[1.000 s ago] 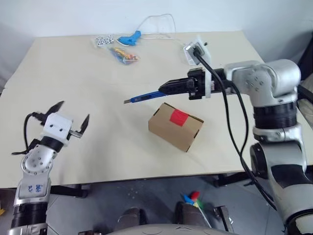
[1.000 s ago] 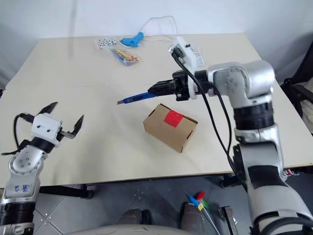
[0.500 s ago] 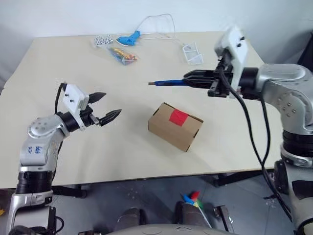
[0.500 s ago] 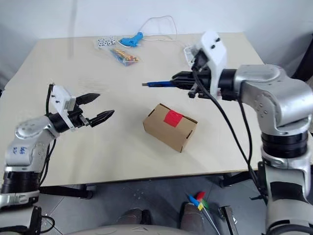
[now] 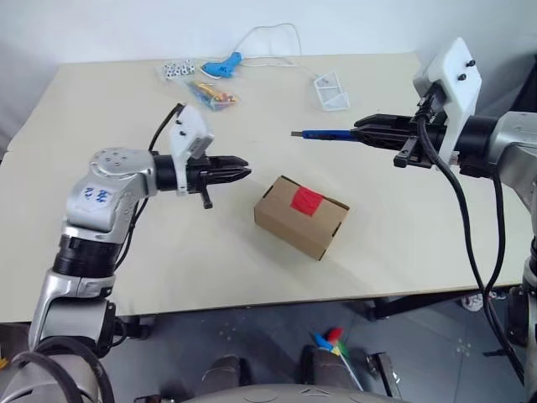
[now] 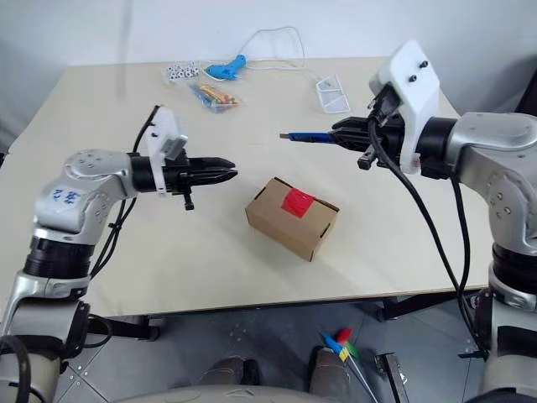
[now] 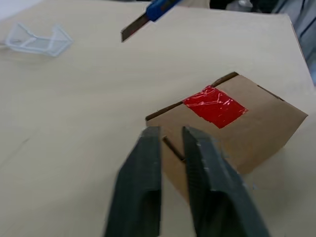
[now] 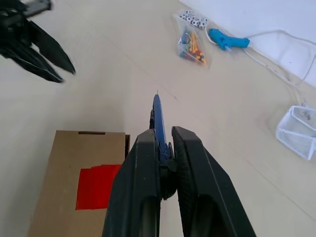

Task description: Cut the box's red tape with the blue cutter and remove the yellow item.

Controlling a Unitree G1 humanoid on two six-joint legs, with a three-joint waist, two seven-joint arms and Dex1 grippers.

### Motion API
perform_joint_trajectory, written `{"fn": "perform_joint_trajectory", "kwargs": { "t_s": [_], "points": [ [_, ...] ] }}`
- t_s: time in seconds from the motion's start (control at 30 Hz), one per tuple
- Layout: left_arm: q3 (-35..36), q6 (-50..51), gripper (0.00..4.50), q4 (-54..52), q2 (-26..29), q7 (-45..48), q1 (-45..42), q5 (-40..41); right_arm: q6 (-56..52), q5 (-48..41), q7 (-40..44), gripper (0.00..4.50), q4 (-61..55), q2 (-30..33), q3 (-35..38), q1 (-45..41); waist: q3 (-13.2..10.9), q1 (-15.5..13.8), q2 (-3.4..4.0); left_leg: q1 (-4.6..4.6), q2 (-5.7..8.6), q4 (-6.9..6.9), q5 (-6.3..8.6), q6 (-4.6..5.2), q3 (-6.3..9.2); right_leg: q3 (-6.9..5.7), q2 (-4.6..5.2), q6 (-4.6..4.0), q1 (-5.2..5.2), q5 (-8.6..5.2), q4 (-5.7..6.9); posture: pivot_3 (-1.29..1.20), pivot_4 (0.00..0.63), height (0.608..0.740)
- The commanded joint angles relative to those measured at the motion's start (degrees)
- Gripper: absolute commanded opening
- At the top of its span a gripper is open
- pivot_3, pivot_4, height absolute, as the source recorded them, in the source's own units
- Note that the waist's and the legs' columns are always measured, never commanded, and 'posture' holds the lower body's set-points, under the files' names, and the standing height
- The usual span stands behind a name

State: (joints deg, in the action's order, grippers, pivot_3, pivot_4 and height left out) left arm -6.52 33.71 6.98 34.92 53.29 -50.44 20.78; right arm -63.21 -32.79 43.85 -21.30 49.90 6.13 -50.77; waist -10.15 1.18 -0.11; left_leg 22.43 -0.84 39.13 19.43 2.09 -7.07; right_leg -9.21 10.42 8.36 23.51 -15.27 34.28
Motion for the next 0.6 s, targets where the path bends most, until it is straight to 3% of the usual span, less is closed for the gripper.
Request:
{"fn": "perform_joint_trajectory", "kwargs": {
  "t_s": [0.03, 0.13, 0.37, 0.6],
  "points": [
    [-3.42, 3.41, 0.03, 1.42, -2.40, -0.23, -5.14, -2.30, -1.29, -1.40, -1.20, 0.13, -3.65, 1.71, 2.83, 0.14, -0.02, -0.46, -0.03, 0.00, 0.01, 0.01, 0.00, 0.00, -0.02, 0.01, 0.00, 0.00, 0.00, 0.00, 0.00, 0.00, 0.150, 0.740],
    [-8.59, 8.55, 0.03, 3.84, -4.12, 2.02, -8.68, -4.31, -3.67, -2.71, -2.41, 0.13, -5.78, 2.32, 4.33, 1.49, -0.02, -1.08, -0.03, 0.03, 0.00, 0.02, 0.00, 0.00, -0.05, 0.00, -0.02, 0.00, 0.00, 0.00, -0.05, 0.00, 0.150, 0.740],
    [-12.14, 11.95, 0.03, 3.48, -5.13, 5.40, -9.48, -5.57, -8.55, -6.10, -4.96, 0.13, -10.63, 2.80, 6.81, 4.05, -0.03, -1.19, -0.04, 0.10, -0.02, 0.02, 0.00, 0.00, -0.06, -0.01, -0.04, 0.00, 0.02, 0.00, -0.11, 0.00, 0.150, 0.740],
    [-14.03, 15.32, 0.03, 2.64, -5.25, 6.55, -9.70, -6.31, -9.57, -7.27, -6.03, 0.13, -12.18, 3.18, 4.64, 5.48, -0.03, -1.41, -0.05, 0.11, -0.01, 0.08, -0.01, 0.01, -0.04, 0.00, -0.04, 0.00, 0.00, 0.00, -0.10, 0.00, 0.150, 0.740]
  ]
}}
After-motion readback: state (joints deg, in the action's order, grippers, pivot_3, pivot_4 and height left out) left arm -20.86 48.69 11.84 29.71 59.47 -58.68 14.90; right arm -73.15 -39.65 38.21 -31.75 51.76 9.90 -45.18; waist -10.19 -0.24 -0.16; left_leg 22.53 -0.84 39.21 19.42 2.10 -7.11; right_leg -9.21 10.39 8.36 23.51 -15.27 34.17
